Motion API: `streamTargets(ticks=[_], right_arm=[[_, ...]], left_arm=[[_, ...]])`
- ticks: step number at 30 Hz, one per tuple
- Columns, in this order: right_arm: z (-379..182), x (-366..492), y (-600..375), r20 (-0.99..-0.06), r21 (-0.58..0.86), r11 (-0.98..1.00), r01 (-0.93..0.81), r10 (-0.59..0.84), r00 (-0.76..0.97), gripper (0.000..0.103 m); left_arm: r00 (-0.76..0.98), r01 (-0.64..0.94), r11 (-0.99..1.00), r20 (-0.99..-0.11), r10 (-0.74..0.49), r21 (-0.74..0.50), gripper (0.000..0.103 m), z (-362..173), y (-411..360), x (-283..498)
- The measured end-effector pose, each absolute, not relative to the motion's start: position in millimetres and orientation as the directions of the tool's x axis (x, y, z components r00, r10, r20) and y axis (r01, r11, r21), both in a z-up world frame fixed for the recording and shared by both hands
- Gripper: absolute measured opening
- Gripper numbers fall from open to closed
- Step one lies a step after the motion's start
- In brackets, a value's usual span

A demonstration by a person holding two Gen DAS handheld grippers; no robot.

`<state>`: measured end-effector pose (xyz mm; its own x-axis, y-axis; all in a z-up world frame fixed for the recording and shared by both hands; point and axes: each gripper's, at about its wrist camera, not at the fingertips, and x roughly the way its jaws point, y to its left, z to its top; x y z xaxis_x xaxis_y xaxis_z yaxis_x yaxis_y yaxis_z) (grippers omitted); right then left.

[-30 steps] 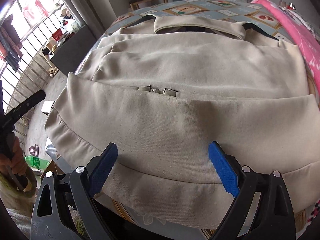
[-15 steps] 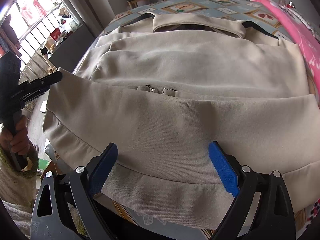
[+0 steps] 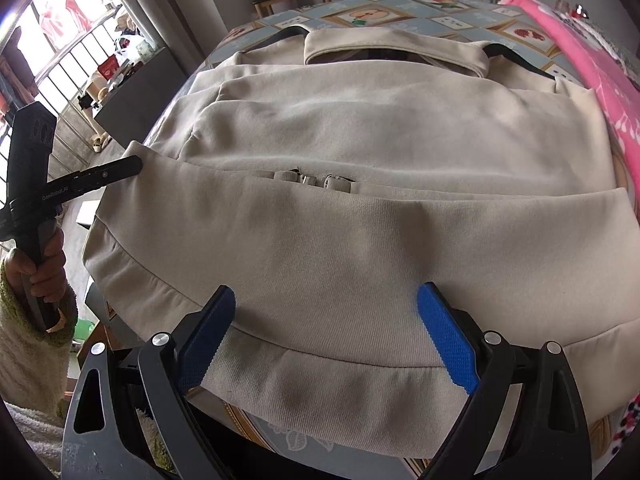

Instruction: Fold large clothes

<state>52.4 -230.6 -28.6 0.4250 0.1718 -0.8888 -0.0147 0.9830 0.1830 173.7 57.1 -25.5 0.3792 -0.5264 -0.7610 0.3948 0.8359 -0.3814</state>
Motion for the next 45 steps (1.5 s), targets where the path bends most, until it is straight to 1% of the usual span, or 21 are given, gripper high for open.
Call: streamTargets(ticks=[5,9,12,16,18,23,27,31,32,33,36,40,42,43,45], right_arm=[[-28.8,53.5,-229.9,-0.889,0.182,0.983,-0.015,0.171,0.425,0.089],[-28.7,53.7,-229.9,-0.888,0.184,0.983,-0.014,0.172,0.427,0.089],[-29.0,53.9,-230.4,-0.888,0.182,0.983,-0.014,0.17,0.428,0.089],[-29.1,53.6,-229.9,-0.887,0.178,0.984,-0.015,0.167,0.43,0.089],[-29.2,53.8,-230.2,-0.887,0.179,0.984,-0.014,0.168,0.43,0.089],[-29.3,53.7,-230.9,-0.887,0.179,0.984,-0.014,0.168,0.43,0.089],[-29.2,53.7,-231.3,-0.887,0.179,0.984,-0.015,0.168,0.431,0.089],[-29.0,53.4,-231.0,-0.887,0.179,0.984,-0.014,0.168,0.43,0.089],[-28.8,53.7,-231.0,-0.887,0.179,0.984,-0.014,0.167,0.43,0.089],[-28.7,53.8,-231.1,-0.888,0.179,0.984,-0.014,0.168,0.429,0.089],[-27.9,54.7,-231.8,-0.887,0.184,0.983,-0.012,0.172,0.428,0.089],[-15.3,54.3,-238.1,-0.864,0.266,0.964,-0.003,0.239,0.443,0.089],[-7.1,56.0,-239.2,-0.846,0.295,0.955,-0.015,0.269,0.46,0.089],[-3.6,57.6,-239.2,-0.837,0.31,0.95,-0.025,0.285,0.466,0.089],[1.3,61.3,-238.5,-0.828,0.329,0.944,-0.032,0.304,0.471,0.089]], left_arm=[[0.387,0.416,0.827,-0.749,-0.537,-0.378,0.033,-18.2,57.1,168.5],[0.4,0.53,0.76,-0.679,-0.616,-0.377,0.032,7.4,51.8,144.7],[0.358,0.584,0.712,-0.664,-0.657,-0.39,0.033,9.0,44.9,132.5],[0.361,0.565,0.757,-0.727,-0.585,-0.329,0.033,-7.9,33.2,135.0],[0.374,0.541,0.781,-0.743,-0.555,-0.311,0.033,-13.2,32.5,139.4],[0.396,0.511,0.811,-0.76,-0.516,-0.284,0.033,-18.9,33.4,151.4],[0.384,0.498,0.814,-0.766,-0.515,-0.298,0.033,-23.6,35.0,157.8],[0.392,0.491,0.826,-0.777,-0.493,-0.277,0.034,-23.0,33.9,154.3],[0.392,0.487,0.832,-0.785,-0.48,-0.265,0.035,-22.2,33.3,153.0],[0.397,0.48,0.84,-0.792,-0.463,-0.251,0.038,-21.4,33.3,151.4],[0.418,0.465,0.853,-0.792,-0.446,-0.235,0.038,-19.6,37.4,143.9],[0.455,0.471,0.859,-0.779,-0.432,-0.201,0.038,-16.5,40.1,132.4],[0.459,0.457,0.872,-0.794,-0.399,-0.174,0.038,-21.8,39.5,134.1],[0.456,0.444,0.88,-0.804,-0.382,-0.166,0.037,-24.5,39.1,136.9],[0.459,0.43,0.886,-0.805,-0.377,-0.17,0.025,-23.7,40.4,137.5]])
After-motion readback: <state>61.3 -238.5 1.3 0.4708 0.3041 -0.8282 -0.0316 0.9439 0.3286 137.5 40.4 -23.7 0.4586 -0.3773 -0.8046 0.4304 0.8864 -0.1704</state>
